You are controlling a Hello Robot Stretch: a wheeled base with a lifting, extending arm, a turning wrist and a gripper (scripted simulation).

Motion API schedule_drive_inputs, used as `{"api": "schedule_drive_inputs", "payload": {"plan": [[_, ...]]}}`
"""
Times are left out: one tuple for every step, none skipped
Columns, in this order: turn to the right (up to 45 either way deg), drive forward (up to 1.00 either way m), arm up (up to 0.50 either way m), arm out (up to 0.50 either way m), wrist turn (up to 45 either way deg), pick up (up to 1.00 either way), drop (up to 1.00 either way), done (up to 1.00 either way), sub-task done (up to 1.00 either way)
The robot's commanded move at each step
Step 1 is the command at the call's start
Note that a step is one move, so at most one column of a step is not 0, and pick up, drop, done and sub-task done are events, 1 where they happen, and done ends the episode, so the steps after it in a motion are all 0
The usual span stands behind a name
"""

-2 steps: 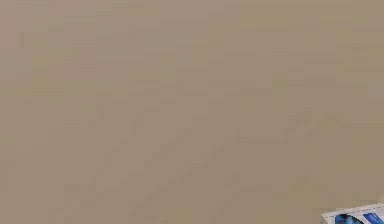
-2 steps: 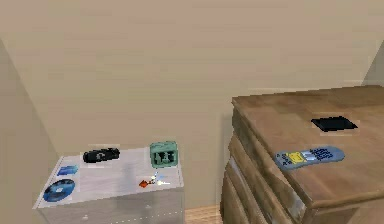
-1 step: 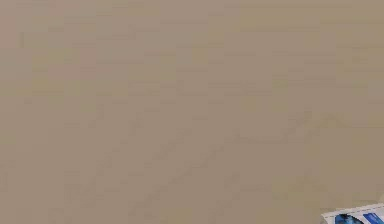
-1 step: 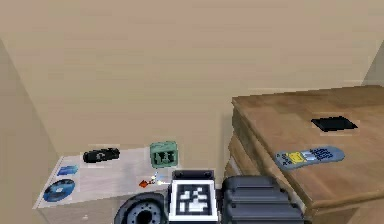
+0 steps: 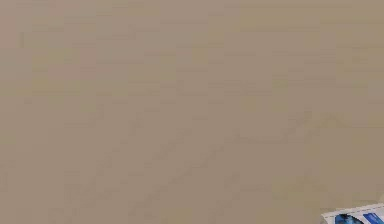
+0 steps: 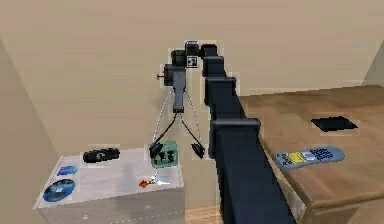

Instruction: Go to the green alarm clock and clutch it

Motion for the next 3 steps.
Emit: {"api": "schedule_drive_inputs", "payload": {"plan": [[0.0, 0.0, 0.0, 0.0, 45.0, 0.0, 0.0, 0.0, 0.0], [0.0, 0.0, 0.0, 0.0, 45.0, 0.0, 0.0, 0.0, 0.0], [0.0, 0.0, 0.0, 0.0, 42.0, 0.0, 0.0, 0.0, 0.0]]}}
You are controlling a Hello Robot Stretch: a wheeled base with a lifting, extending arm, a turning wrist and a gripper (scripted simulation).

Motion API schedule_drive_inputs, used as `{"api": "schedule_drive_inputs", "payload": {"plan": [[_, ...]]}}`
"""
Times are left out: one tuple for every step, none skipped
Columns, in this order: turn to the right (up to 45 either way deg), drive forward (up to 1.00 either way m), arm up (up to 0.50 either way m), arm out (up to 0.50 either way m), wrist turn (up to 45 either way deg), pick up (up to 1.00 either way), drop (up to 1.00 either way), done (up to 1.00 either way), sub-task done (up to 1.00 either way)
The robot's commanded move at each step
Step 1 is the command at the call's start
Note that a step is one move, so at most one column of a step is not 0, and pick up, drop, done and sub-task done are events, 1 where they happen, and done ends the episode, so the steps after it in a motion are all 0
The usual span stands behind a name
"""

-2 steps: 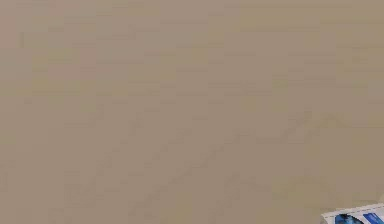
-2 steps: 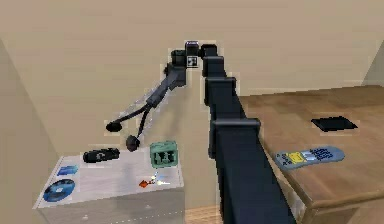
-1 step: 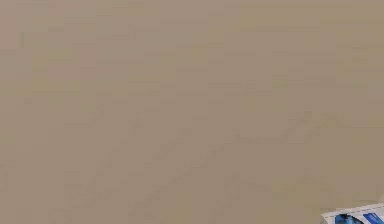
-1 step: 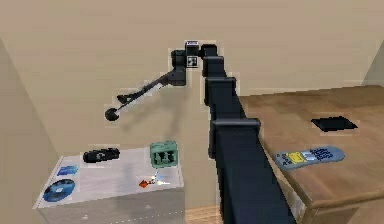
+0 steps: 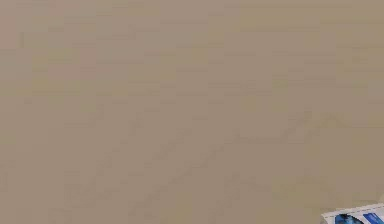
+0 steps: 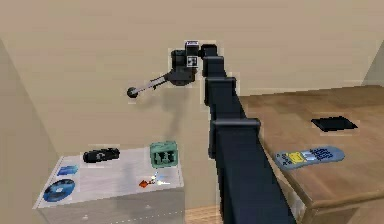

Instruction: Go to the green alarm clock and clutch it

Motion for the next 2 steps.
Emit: {"api": "schedule_drive_inputs", "payload": {"plan": [[0.0, 0.0, -0.3, 0.0, 0.0, 0.0, 0.0, 0.0, 0.0], [0.0, 0.0, 0.0, 0.0, 0.0, 1.0, 0.0, 0.0, 0.0]]}}
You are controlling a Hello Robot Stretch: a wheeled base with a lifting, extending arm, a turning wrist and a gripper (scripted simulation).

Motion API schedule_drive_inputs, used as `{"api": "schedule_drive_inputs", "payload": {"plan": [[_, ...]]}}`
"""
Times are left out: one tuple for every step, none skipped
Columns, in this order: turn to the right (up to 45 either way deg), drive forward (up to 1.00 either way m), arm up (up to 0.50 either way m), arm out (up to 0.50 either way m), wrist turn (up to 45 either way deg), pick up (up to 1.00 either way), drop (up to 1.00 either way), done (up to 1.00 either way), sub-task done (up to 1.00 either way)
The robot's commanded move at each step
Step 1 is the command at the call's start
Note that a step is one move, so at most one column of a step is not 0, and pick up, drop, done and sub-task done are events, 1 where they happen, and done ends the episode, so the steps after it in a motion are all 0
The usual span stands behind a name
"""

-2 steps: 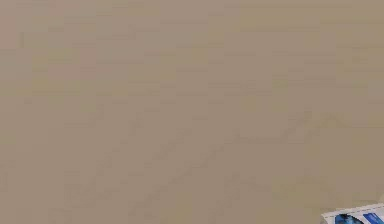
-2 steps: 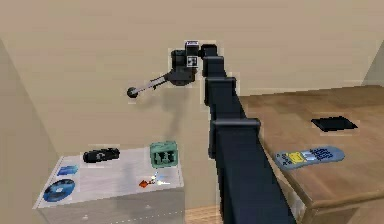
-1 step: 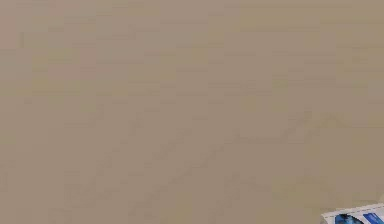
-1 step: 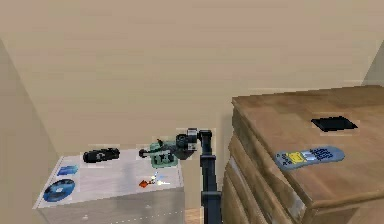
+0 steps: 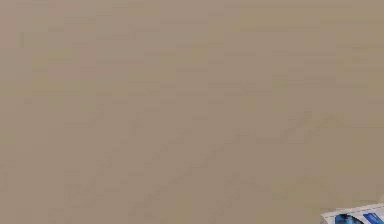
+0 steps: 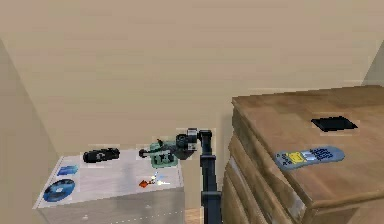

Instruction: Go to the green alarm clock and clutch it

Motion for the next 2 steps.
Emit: {"api": "schedule_drive_inputs", "payload": {"plan": [[0.0, 0.0, 0.1, 0.0, 0.0, 0.0, 0.0, 0.0, 0.0], [0.0, 0.0, 0.0, 0.0, 0.0, 0.0, 0.0, 1.0, 0.0]]}}
